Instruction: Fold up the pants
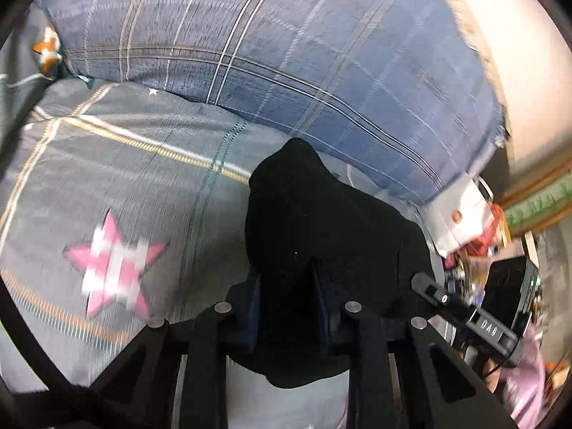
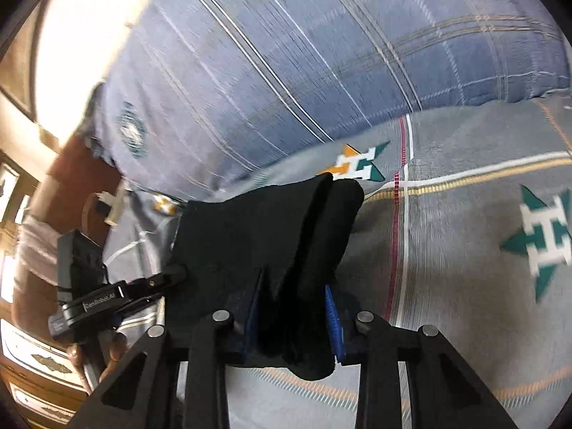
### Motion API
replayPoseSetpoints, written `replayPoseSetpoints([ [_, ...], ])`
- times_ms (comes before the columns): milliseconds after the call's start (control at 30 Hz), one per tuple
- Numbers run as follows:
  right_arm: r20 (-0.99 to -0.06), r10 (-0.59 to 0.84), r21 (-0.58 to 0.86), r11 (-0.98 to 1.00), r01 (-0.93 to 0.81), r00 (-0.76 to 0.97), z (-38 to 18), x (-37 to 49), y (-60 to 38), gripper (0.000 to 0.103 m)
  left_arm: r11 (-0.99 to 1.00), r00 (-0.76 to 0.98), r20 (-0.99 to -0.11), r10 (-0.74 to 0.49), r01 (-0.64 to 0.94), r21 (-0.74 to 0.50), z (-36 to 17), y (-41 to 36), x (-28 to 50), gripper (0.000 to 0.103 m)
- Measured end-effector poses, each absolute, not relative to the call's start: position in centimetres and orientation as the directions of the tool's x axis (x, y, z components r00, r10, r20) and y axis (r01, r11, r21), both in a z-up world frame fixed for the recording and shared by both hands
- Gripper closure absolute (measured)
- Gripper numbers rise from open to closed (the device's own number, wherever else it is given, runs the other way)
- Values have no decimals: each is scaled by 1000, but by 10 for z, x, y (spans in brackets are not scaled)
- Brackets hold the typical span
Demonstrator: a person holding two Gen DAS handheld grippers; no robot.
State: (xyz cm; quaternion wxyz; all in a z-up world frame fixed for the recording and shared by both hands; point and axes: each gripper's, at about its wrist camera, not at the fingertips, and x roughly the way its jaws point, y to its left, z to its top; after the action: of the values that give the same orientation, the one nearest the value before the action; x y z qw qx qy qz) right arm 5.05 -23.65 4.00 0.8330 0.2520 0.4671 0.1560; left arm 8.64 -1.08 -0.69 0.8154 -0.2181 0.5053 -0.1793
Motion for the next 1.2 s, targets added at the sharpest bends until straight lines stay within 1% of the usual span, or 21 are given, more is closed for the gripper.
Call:
replayPoseSetpoints([
  [33, -684, 505, 577, 816, -32, 526, 44, 37, -237, 69, 845, 432, -745, -508, 82, -528, -5, -9, 65, 76],
  [133, -641, 541, 613, 788, -60, 544, 51, -10, -236, 69, 829, 437, -727, -529, 84, -553, -6, 7, 15, 76],
  [200, -626, 555, 622, 779, -79, 548, 52, -48, -230, 69, 843, 450, -735, -507, 78, -533, -12, 11, -24, 76],
  [267, -625, 559, 619, 780, -90, 544, 45, -83, -223, 69, 868, 455, -759, -466, 67, -493, -17, 8, -44, 76],
  [367, -653, 552, 608, 790, -75, 518, 28, -117, -213, 70, 900, 455, -792, -407, 52, -433, -22, 0, -63, 77],
  [400, -662, 550, 608, 791, -65, 509, 24, -121, -211, 70, 910, 455, -801, -389, 54, -411, -22, -3, -66, 77],
  [500, -678, 542, 604, 796, -44, 496, 16, -129, -209, 70, 905, 478, -786, -392, 49, -422, -17, -1, -74, 77],
  [733, -656, 526, 574, 813, -95, 540, 34, -145, -205, 70, 908, 503, -774, -385, 55, -416, -5, 1, -95, 77],
  [867, -649, 532, 582, 807, -95, 543, 38, -150, -205, 70, 910, 524, -762, -379, 63, -409, 5, 0, -101, 77],
  [1033, -635, 527, 575, 811, -109, 565, 55, -150, -206, 70, 914, 548, -749, -372, 78, -398, 21, -3, -94, 77],
  [1200, -627, 513, 555, 822, -127, 586, 80, -131, -204, 70, 920, 565, -742, -361, 82, -384, 37, -3, -73, 77],
])
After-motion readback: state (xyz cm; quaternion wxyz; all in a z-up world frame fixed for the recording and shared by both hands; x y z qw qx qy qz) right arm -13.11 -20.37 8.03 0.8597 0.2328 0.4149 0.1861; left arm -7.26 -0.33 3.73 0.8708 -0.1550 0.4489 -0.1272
